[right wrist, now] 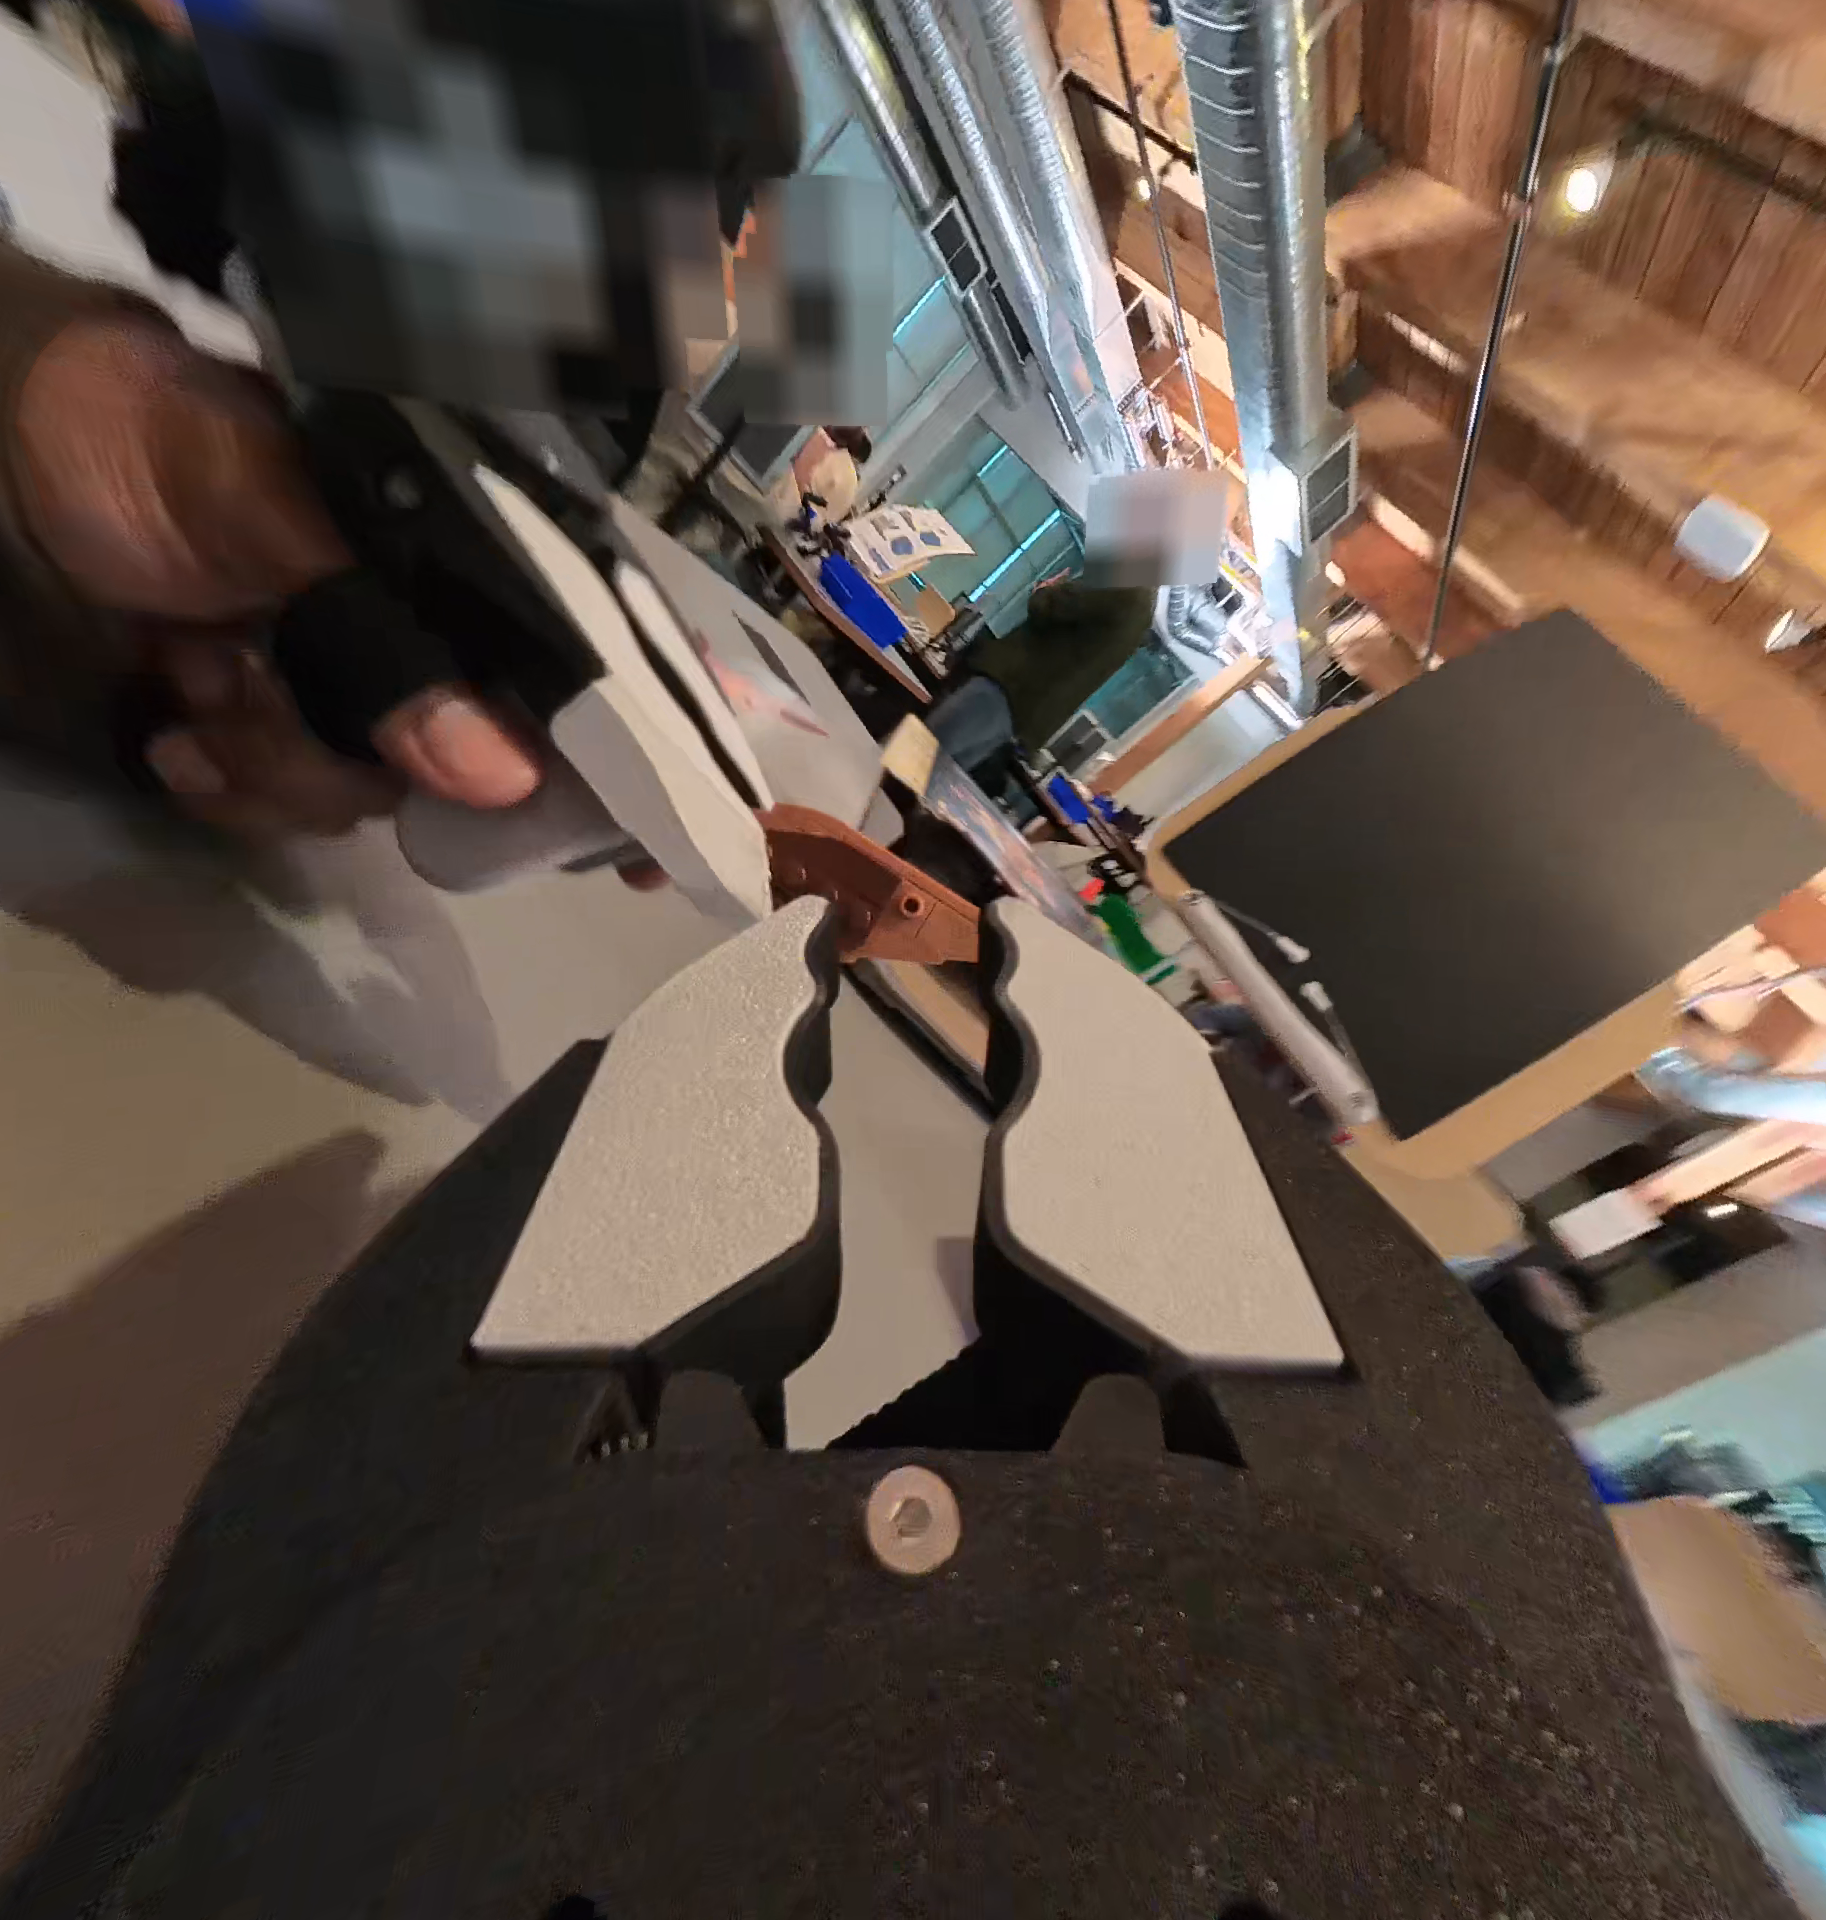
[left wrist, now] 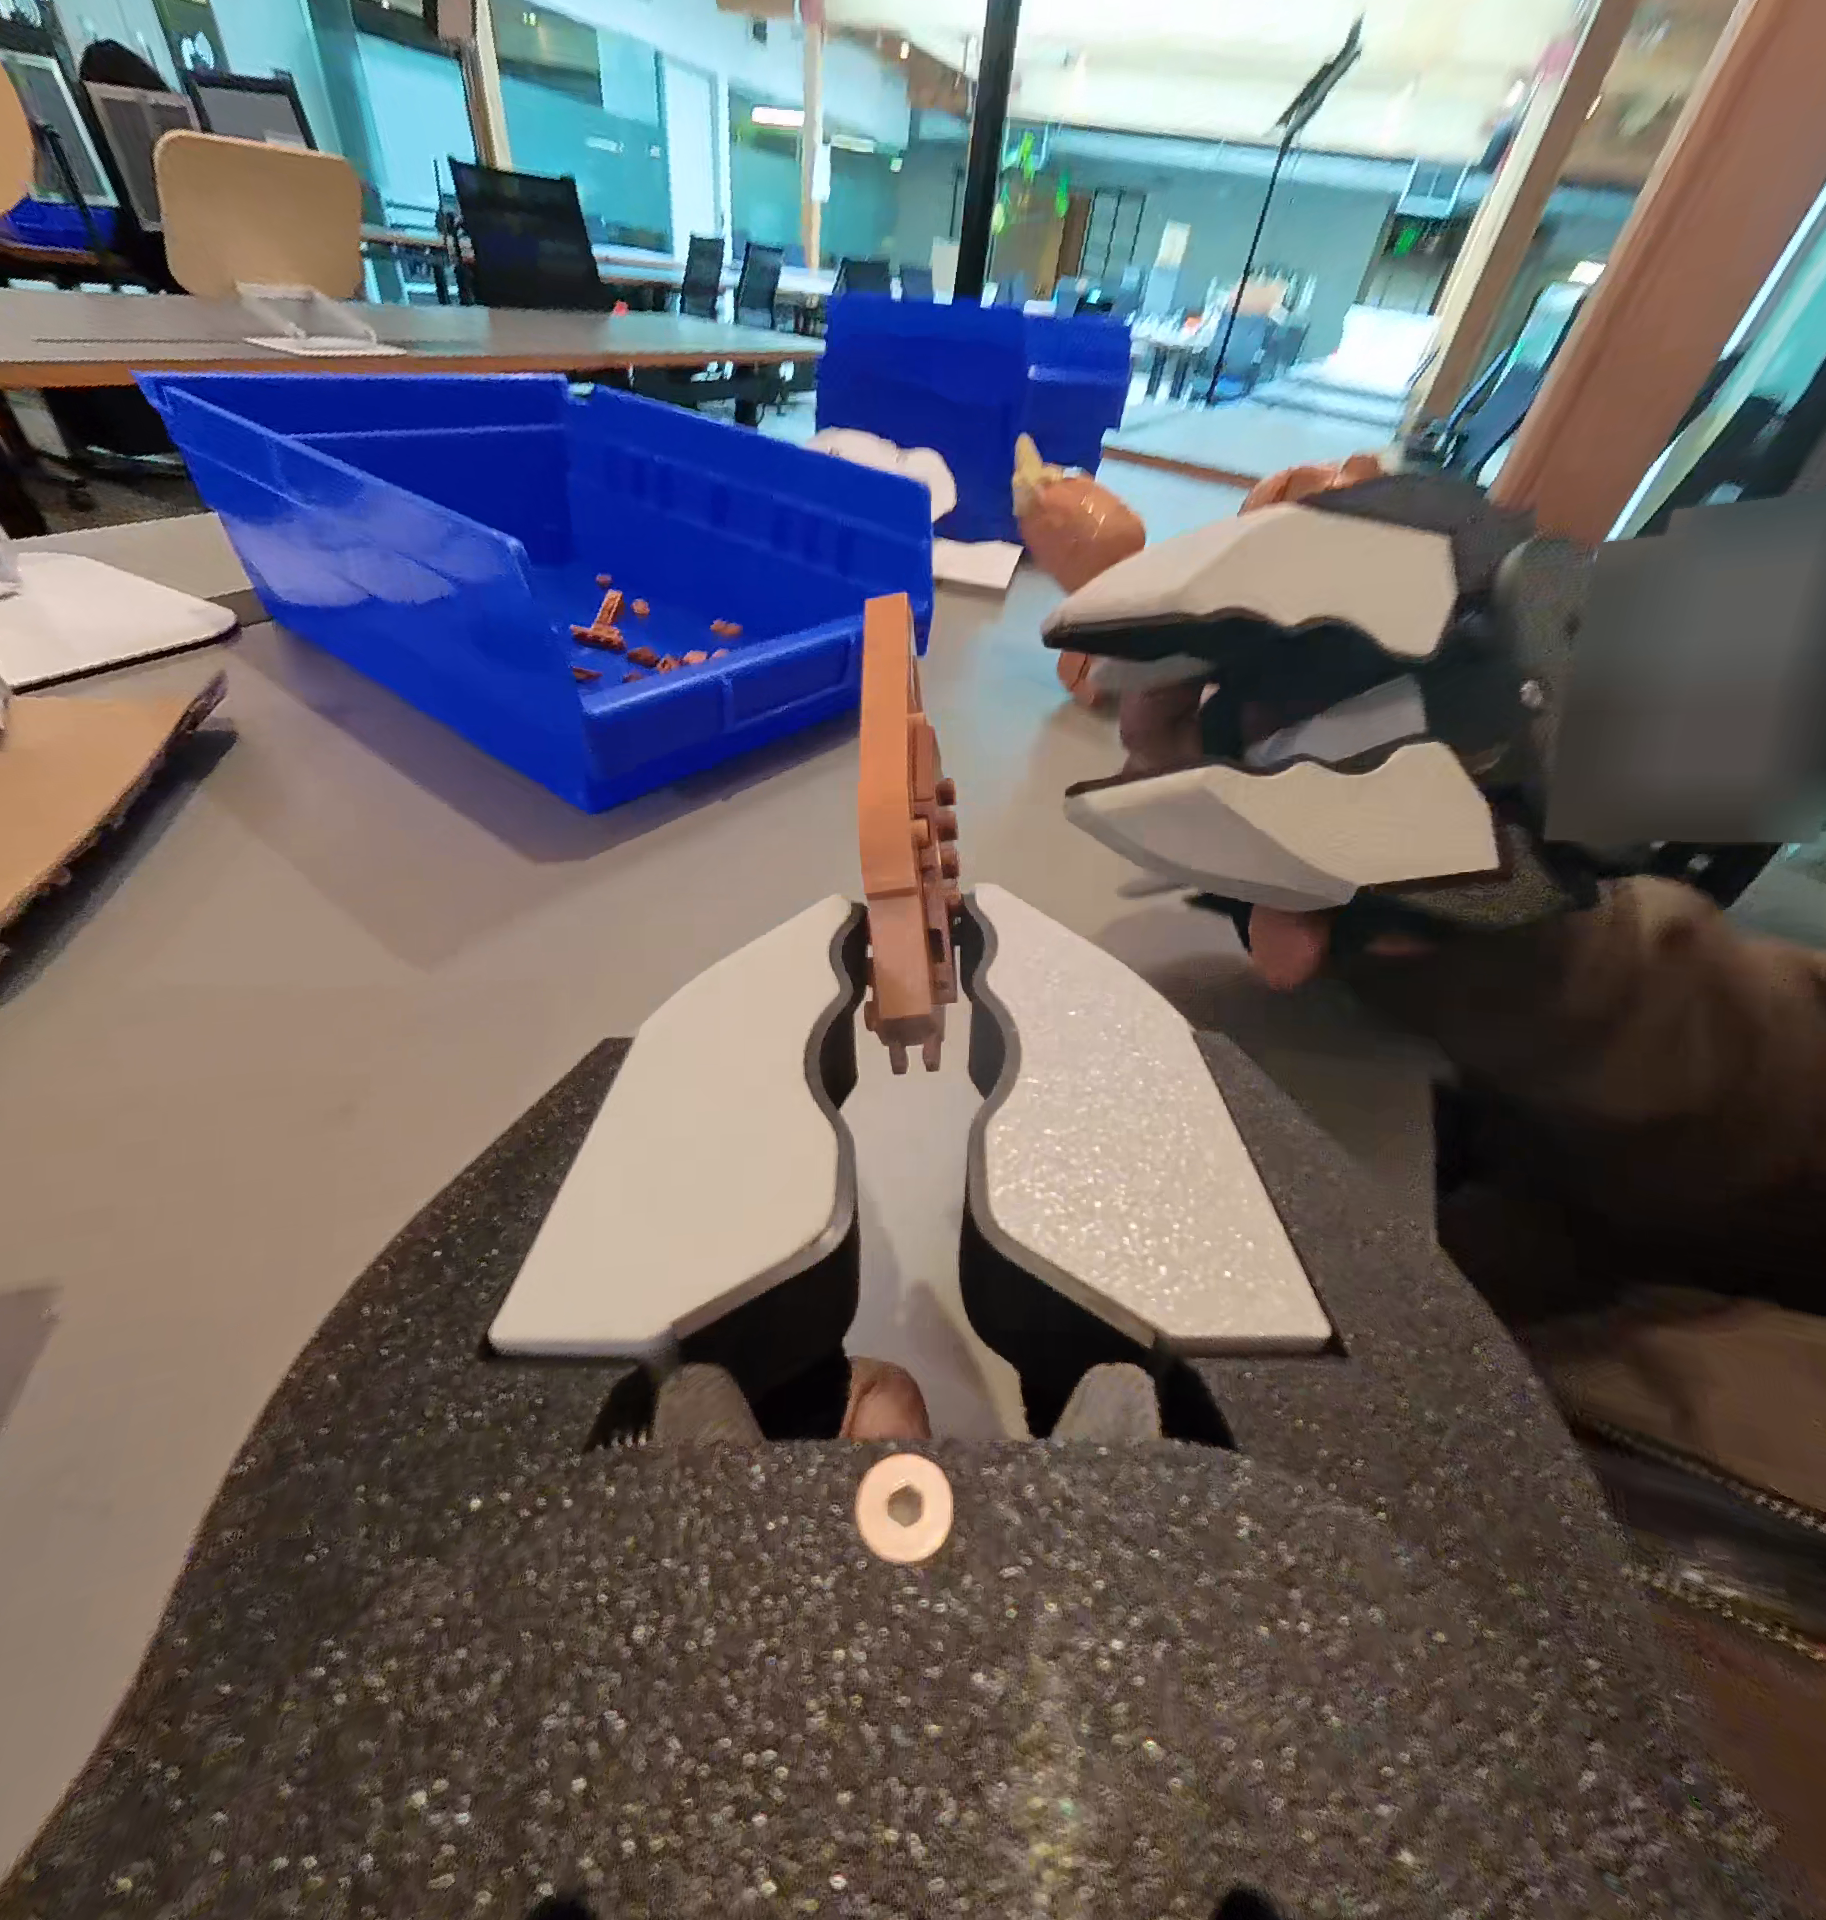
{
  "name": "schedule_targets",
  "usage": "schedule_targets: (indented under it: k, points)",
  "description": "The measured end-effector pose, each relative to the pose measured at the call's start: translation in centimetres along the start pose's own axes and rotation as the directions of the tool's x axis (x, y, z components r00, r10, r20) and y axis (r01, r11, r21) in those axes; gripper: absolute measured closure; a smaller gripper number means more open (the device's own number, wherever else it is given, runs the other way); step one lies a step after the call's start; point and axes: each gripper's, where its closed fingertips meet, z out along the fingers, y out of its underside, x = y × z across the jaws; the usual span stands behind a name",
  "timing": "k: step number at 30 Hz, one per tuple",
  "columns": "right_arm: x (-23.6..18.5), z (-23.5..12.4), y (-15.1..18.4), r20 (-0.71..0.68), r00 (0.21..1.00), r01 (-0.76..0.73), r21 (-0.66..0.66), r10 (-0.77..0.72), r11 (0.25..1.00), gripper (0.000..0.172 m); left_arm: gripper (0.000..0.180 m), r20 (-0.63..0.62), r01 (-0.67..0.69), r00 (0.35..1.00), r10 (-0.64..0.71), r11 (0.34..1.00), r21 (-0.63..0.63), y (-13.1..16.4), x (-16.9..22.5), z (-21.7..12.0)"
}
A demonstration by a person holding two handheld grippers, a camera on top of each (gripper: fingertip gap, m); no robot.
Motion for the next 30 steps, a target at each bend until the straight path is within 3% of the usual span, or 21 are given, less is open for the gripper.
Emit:
schedule_targets:
  k: [5, 10, 22, 29, 30]
  points:
    - [-1.6, 0.2, 1.6, 0.02, 0.939, 0.343, -0.082, -0.343, 0.936, 0.147, 0.164, 0.059, -0.098, 0.993, 0.104, 0.99, -0.1, 1.3, -0.4, 0.4]
    - [-2.6, 0.9, 2.9, 0.055, 0.876, 0.481, -0.145, -0.479, 0.865, 0.147, 0.164, 0.06, -0.158, 0.984, 0.17, 0.973, -0.169, 2.3, -0.2, 0.7]
    - [-4.4, 1.0, 4.5, 0.172, 0.845, 0.531, -0.167, -0.506, 0.831, 0.149, 0.164, 0.053, -0.247, 0.961, 0.271, 0.929, -0.276, 3.8, -0.2, 0.8]
    - [-4.5, 1.0, 4.5, 0.18, 0.876, 0.475, -0.173, -0.447, 0.863, 0.15, 0.164, 0.041, -0.234, 0.966, 0.254, 0.935, -0.266, 3.6, -0.1, 0.7]
    - [-4.4, 0.9, 4.4, 0.173, 0.887, 0.455, -0.173, -0.428, 0.874, 0.158, 0.164, 0.043, -0.231, 0.967, 0.251, 0.937, -0.263, 3.6, -0.1, 0.7]
